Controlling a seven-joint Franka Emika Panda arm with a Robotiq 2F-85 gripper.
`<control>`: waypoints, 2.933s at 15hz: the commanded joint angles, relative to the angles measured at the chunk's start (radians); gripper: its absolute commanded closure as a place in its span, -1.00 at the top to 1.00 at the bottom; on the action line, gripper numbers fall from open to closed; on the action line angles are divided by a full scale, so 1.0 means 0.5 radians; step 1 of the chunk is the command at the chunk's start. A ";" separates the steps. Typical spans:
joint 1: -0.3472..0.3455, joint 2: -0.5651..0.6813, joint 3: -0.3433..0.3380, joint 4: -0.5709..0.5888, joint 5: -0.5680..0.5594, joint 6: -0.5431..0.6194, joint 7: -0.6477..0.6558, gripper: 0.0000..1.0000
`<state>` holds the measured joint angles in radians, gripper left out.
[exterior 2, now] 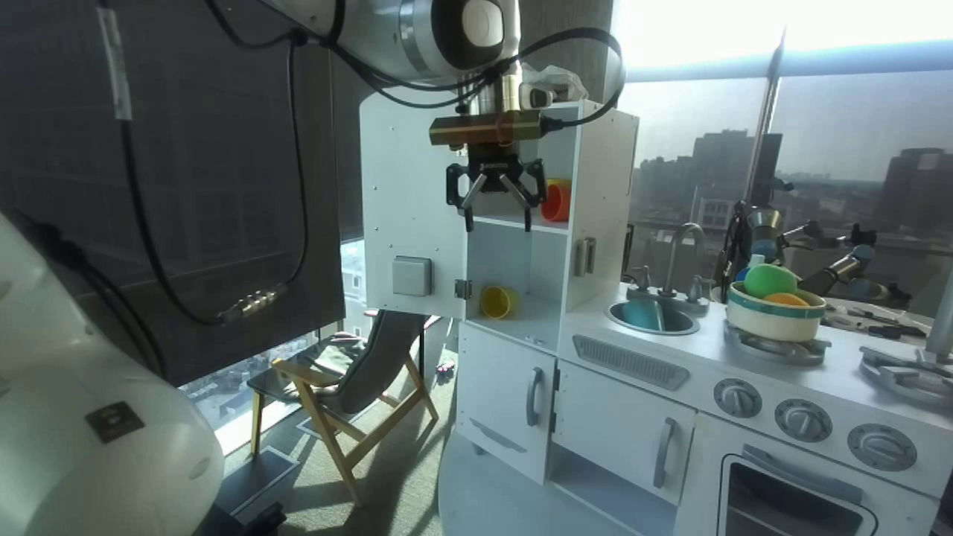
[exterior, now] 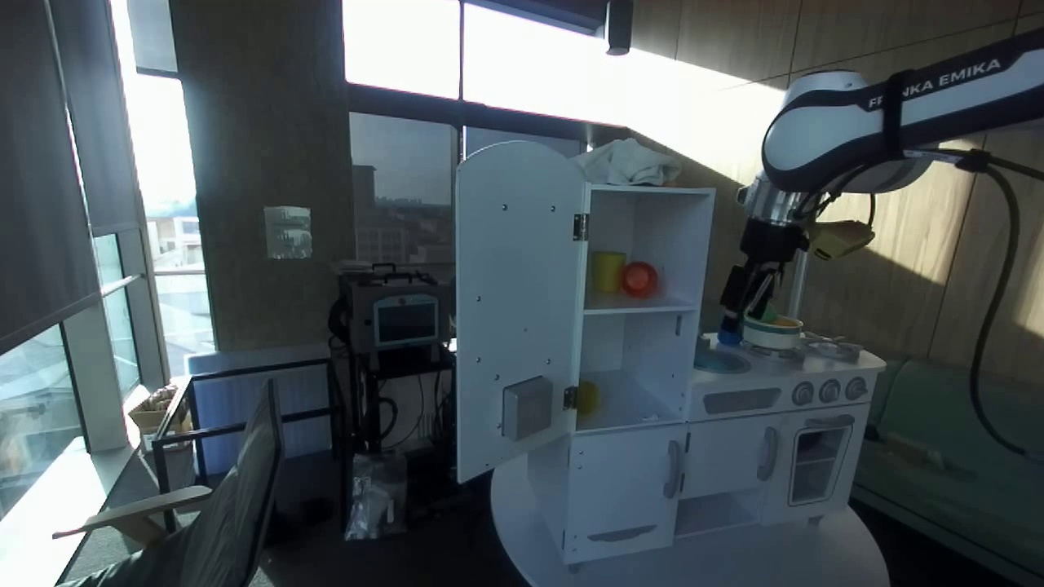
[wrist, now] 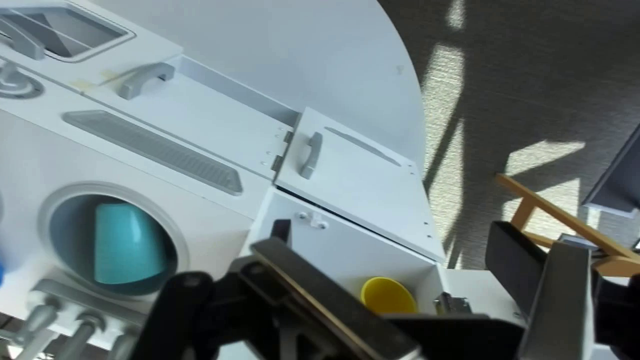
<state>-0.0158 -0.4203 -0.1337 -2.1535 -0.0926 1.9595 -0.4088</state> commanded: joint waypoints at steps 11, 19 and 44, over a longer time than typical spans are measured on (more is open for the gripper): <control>0.400 -0.126 -0.088 -0.411 0.775 0.988 -0.467 1.00; 0.846 -0.030 -0.393 -0.538 1.552 1.869 -1.149 1.00; 1.249 0.901 -1.063 0.395 2.264 2.203 -1.308 1.00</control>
<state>0.6181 -0.0348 -0.6500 -2.0174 1.0097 3.0489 -1.0639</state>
